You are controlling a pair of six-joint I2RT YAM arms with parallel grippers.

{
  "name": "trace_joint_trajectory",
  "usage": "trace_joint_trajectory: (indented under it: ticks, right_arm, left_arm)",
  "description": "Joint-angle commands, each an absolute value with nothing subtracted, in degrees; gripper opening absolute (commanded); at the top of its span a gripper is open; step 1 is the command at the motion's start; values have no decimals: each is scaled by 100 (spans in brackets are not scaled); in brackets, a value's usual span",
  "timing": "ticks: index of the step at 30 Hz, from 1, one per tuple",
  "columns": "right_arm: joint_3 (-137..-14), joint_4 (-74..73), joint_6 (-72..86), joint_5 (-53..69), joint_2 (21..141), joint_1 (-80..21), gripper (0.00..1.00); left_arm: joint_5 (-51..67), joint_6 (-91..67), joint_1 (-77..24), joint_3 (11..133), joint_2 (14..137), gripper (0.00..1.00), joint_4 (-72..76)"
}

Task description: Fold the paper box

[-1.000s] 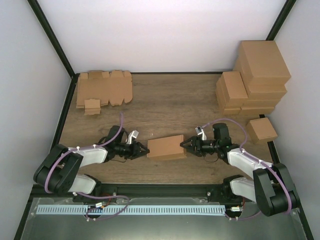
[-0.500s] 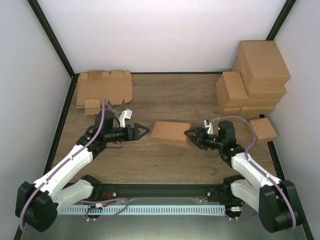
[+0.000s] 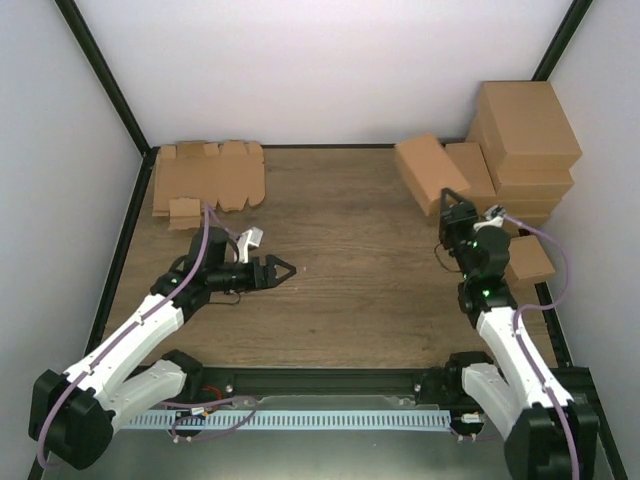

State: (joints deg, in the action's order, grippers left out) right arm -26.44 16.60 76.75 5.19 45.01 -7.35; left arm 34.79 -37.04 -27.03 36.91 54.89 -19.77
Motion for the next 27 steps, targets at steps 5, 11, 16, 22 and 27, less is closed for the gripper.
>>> trace_joint_trajectory:
  ticks: [5, 11, 16, 22, 27]
  right_arm:
    - [-3267, 2821, 8325, 345, 5436, 545, 40]
    - [-3116, 3314, 8647, 91, 5834, 773, 37]
    - [-3386, 3652, 8579, -2, 6509, 779, 37]
    - [-3713, 3764, 8641, -146, 7113, 786, 36]
    - [-3905, 3728, 8570, -237, 7442, 820, 36]
  left_arm:
    - [3648, -3621, -2705, 3513, 5258, 91, -2019]
    - [3728, -3582, -2706, 3438, 5309, 91, -1937]
    - [3797, -3586, -2705, 3419, 5384, 91, -1847]
    - [3812, -3577, -2706, 3406, 5377, 91, -1865]
    - [3827, -3568, -2707, 3350, 5361, 91, -1850]
